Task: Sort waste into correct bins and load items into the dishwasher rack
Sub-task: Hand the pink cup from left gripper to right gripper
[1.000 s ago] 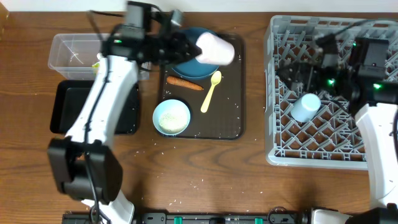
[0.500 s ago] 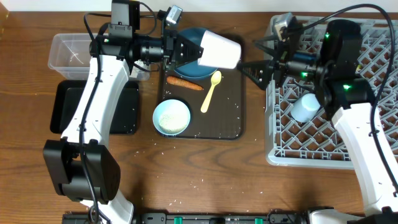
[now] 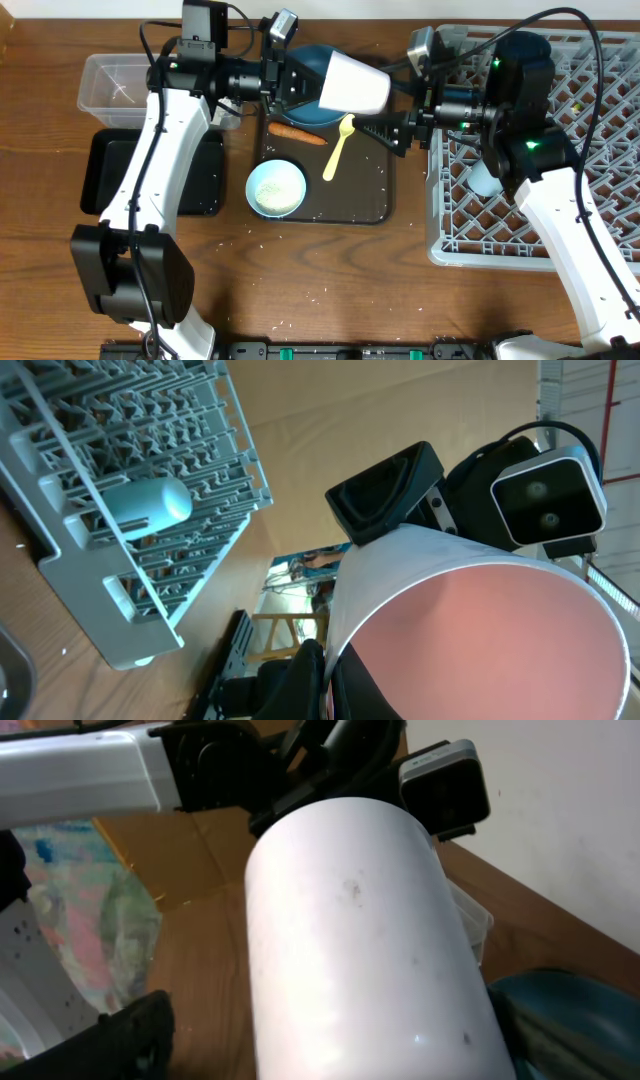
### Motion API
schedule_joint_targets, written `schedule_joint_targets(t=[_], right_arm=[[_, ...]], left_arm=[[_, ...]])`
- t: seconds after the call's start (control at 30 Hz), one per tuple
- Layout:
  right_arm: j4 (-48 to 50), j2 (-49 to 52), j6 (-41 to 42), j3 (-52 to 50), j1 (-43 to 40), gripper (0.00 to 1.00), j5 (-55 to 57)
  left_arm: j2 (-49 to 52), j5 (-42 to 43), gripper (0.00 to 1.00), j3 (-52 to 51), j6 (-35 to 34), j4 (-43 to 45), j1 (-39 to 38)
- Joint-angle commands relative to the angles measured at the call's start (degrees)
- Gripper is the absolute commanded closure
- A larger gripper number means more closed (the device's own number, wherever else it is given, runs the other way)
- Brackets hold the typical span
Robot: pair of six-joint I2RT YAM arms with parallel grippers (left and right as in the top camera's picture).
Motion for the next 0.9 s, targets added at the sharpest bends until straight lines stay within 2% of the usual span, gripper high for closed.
schedule_joint_targets(t=[0.0, 0.2, 0.3, 0.53, 0.63, 0.77, 0.87], right_arm=[[0.1, 0.4, 0.2, 0.2, 1.1, 0.13, -1.1], [2.3, 0.5, 0.2, 0.2, 1.1, 0.35, -2.1], [3.6, 0.5, 0.4, 0.2, 1.1, 0.38, -2.4], [5.4, 0.5, 2.6, 0.2, -1.3, 0.44, -4.8], [5.3, 0.2, 6.4, 0.2, -4.9, 0.51, -5.2], [2.4, -0.2, 10.2, 0.2, -12.2, 0.53, -5.2], [-3.2, -0.4, 11.2, 0.2, -18.4, 0.53, -4.2]], left_arm=[[-0.1, 1.5, 0.94, 0.8, -0.5, 0.0, -0.3], [-0.1, 1.5, 0.94, 0.8, -0.5, 0.0, -0.3], [-0.1, 1.4, 0.92, 0.8, -0.5, 0.1, -0.3], [-0.1, 1.3, 0.74, 0.8, -0.5, 0.1, -0.3], [-0.1, 0.5, 0.71, 0.8, -0.4, 0.1, -0.2], [-0.1, 0.5, 0.69, 0.7, -0.4, 0.1, -0.1], [-0.1, -1.5, 0.69, 0.7, -0.3, 0.1, -0.1]])
